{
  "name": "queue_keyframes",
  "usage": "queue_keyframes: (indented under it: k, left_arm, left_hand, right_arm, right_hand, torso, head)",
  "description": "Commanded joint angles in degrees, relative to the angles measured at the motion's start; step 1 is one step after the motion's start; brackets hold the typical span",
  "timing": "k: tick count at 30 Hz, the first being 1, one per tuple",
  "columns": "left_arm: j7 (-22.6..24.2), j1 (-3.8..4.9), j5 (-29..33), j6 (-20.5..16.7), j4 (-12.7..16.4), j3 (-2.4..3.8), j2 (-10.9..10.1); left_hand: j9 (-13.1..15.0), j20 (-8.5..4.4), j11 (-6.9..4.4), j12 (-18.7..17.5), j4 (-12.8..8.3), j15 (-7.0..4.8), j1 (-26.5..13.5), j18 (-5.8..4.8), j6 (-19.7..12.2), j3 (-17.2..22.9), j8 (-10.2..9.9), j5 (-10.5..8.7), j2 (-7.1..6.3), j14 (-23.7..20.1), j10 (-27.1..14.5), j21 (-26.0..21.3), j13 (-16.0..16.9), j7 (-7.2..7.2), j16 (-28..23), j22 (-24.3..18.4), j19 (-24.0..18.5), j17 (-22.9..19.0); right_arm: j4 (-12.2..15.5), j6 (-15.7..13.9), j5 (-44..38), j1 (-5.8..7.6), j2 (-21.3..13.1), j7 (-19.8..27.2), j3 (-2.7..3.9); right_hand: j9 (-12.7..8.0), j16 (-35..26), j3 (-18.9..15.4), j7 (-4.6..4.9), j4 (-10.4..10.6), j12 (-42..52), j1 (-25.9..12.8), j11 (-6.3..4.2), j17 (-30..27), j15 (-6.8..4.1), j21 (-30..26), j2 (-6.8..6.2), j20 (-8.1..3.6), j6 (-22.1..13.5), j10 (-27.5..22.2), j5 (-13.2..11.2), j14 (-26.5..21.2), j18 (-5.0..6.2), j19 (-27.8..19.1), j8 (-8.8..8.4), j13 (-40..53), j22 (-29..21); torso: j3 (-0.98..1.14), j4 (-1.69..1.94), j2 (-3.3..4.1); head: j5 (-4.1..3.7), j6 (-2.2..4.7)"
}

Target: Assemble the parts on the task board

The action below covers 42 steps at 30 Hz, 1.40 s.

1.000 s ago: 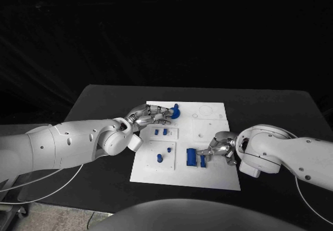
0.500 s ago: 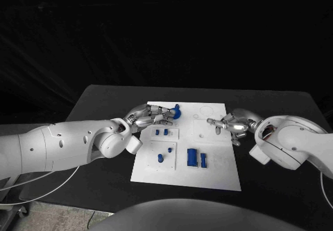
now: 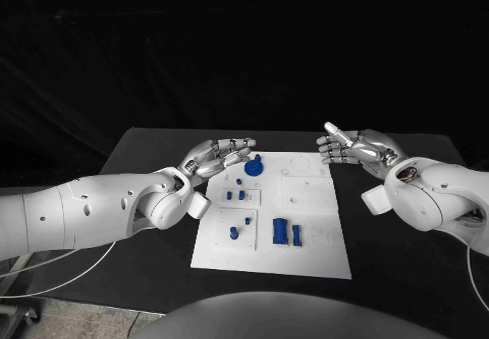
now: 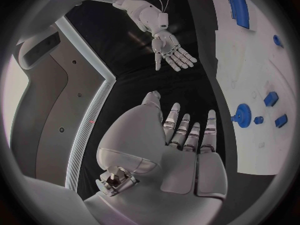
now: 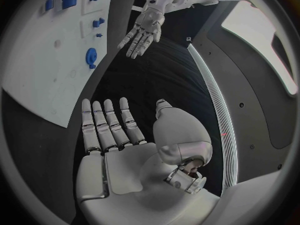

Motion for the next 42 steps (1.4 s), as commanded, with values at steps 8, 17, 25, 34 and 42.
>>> queue_keyframes:
  k: [8, 17, 25, 34, 42]
  left_arm:
    - [2.8, 0.08, -6.0, -5.2, -0.3, 0.03, 0.5]
    - [0.5, -0.76, 0.1, -7.9, 0.2, 2.07, 1.1]
    - [-1.7, -2.67, 6.3, -19.4, 1.1, 7.15, 3.0]
    - [-3.7, -4.48, 12.1, -30.3, 1.9, 11.93, 4.7]
    - [-4.0, -4.74, 12.9, -31.8, 2.0, 12.62, 5.0]
  left_hand:
    - [-1.2, 2.47, -6.61, -5.8, 0.0, -0.47, -3.1, -1.88, -13.9, -3.6, -2.9, -3.74, 0.26, -2.9, -7.2, -3.1, -1.0, -6.57, -2.2, -16.3, -11.4, -0.8]
    - [-3.0, -5.53, -3.14, -11.7, -8.0, -5.81, -39.0, -4.33, -21.9, 3.3, -4.7, -14.97, -4.12, -2.9, -9.9, -3.3, -2.3, -4.86, -2.2, -17.4, -11.7, -0.8]
    - [-3.0, -7.78, -3.14, -11.7, -10.1, -5.81, -49.1, -8.88, -24.1, 5.2, -4.7, -18.15, -8.91, -2.9, -9.9, -3.3, -2.3, -4.86, -2.2, -17.4, -11.7, -0.8]
    - [-3.0, -9.63, -3.14, -11.7, -12.2, -5.81, -58.0, -8.88, -26.0, 10.3, -4.7, -20.93, -8.91, -2.9, -9.9, -3.3, -2.3, -4.86, -2.2, -17.4, -11.7, -0.8]
    - [-3.0, -14.20, -3.14, -11.7, -16.8, -5.81, -63.7, -8.88, -30.6, 10.3, -4.7, -22.73, -8.91, -2.9, -9.9, -3.3, -2.3, -4.86, -2.2, -17.4, -11.7, -0.8]
  right_arm:
    - [-3.0, 14.1, 7.8, -1.38, 0.6, 13.0, -0.05]
    - [-3.2, 3.6, 8.2, -2.83, 2.1, 10.9, 1.40]
    - [-4.6, -7.9, 15.0, -6.79, 6.0, 16.9, 5.02]
    - [-6.1, -19.2, 21.6, -10.65, 9.8, 22.7, 8.55]
    - [-6.3, -21.0, 22.7, -11.27, 10.4, 23.7, 9.12]
  right_hand:
    - [-23.5, -3.0, -8.8, -7.59, 0.0, -5.9, 4.0, -5.55, -9.1, -1.71, -2.2, 4.22, 1.92, -16.1, -16.4, -2.4, -20.5, 3.65, -20.6, -4.14, -17.9, -25.1]
    - [-38.3, -4.1, 5.3, -5.25, -16.7, -15.4, -41.5, -12.90, -10.5, -12.73, -2.9, -6.11, -13.96, -36.3, -25.8, -10.5, -26.2, -5.26, -22.4, -7.37, -28.3, -29.2]
    - [-38.3, -4.1, 5.3, -5.25, -16.7, -15.4, -49.7, -12.90, -10.5, -12.73, -2.9, -6.11, -13.96, -36.3, -25.8, -10.5, -26.2, -5.26, -22.4, -7.37, -28.3, -29.2]
    - [-38.3, -4.1, 5.3, -5.25, -16.7, -15.4, -49.7, -12.90, -10.5, -12.73, -2.9, -6.11, -13.96, -36.3, -25.8, -10.5, -26.2, -5.26, -22.4, -7.37, -28.3, -29.2]
    - [-38.3, -4.1, 5.3, -5.25, -16.7, -15.4, -49.7, -12.90, -10.5, -12.73, -2.9, -6.11, -13.96, -36.3, -25.8, -10.5, -26.2, -5.26, -22.4, -7.37, -28.3, -29.2]
  torso:
    - [0.26, 0.13, 0.42]
    - [-0.27, 0.15, -0.07]
    - [-1.56, 0.22, -1.23]
    - [-2.95, 0.29, -2.48]
    - [-3.24, 0.31, -2.73]
  head:
    - [-0.65, 0.01]
    - [-1.50, 2.36]
    - [-3.77, 8.13]
    - [-6.21, 14.35]
    - [-6.72, 15.63]
